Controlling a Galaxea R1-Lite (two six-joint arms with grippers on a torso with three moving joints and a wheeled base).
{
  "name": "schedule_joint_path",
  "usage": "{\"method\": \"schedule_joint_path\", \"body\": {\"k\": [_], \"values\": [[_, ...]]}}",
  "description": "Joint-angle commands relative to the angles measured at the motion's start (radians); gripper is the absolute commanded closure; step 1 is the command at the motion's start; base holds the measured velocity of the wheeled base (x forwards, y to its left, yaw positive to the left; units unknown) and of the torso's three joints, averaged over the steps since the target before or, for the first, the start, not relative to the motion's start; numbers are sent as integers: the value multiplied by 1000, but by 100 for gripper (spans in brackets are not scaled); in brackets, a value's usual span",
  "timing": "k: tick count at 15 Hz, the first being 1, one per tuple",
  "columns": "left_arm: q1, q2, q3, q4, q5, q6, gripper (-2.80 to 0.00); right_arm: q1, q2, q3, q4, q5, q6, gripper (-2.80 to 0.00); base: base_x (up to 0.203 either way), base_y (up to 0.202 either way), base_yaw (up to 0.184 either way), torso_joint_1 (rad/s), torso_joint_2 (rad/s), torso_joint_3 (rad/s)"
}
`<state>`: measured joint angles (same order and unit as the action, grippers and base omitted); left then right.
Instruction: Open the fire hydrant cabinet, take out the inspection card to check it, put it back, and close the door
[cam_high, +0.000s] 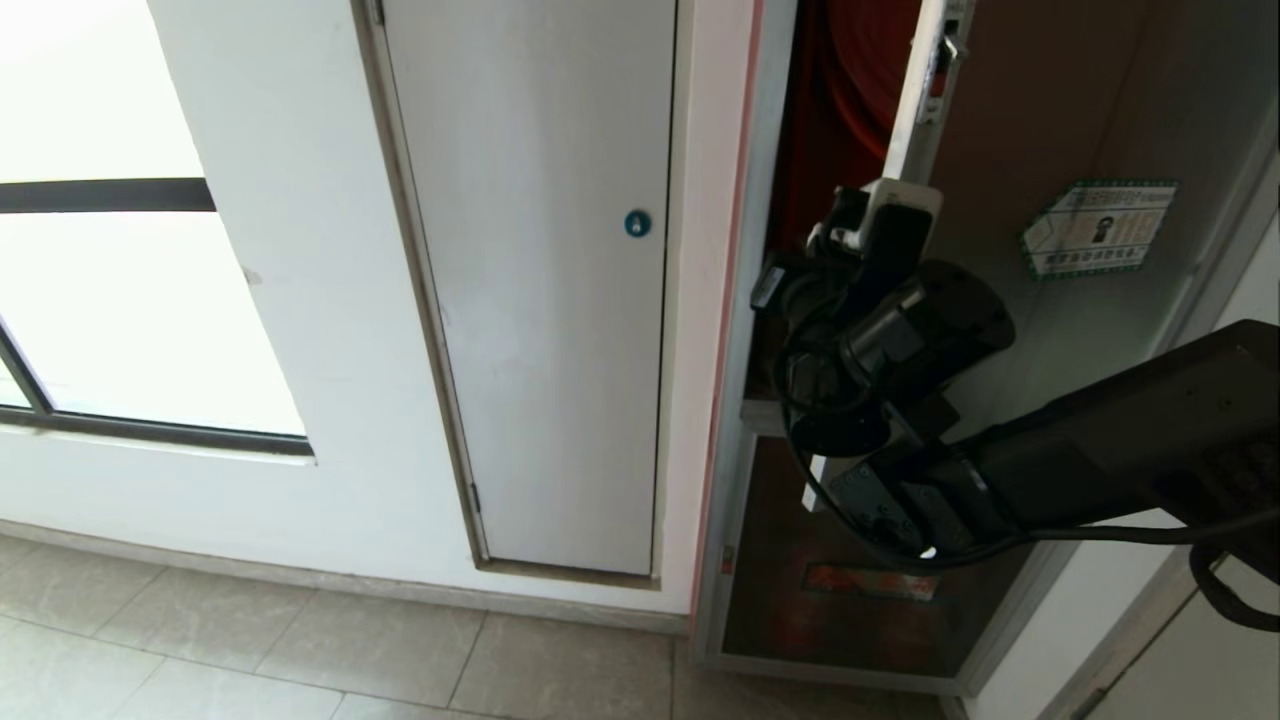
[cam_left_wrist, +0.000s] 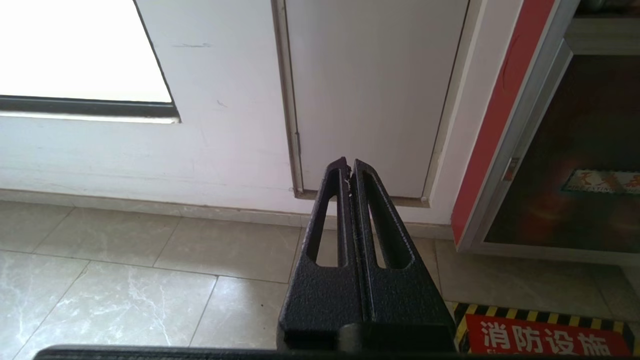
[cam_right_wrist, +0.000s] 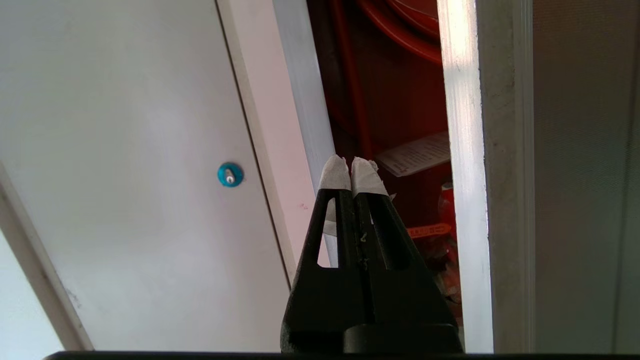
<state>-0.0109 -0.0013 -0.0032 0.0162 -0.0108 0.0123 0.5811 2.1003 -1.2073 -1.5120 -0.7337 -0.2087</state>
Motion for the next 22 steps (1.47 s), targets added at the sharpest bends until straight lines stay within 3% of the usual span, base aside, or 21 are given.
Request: {"method": "schedule_joint_path", "body": {"k": [1,22], "values": [[0,1,0,1,0,0,0,-20,24,-33,-1,-6,-1,0,0,0,0,0,0,0],[0,1,0,-1,0,0,0,-58,-3,-79,40,2,6,0,0,0,0,0,0,0]]}}
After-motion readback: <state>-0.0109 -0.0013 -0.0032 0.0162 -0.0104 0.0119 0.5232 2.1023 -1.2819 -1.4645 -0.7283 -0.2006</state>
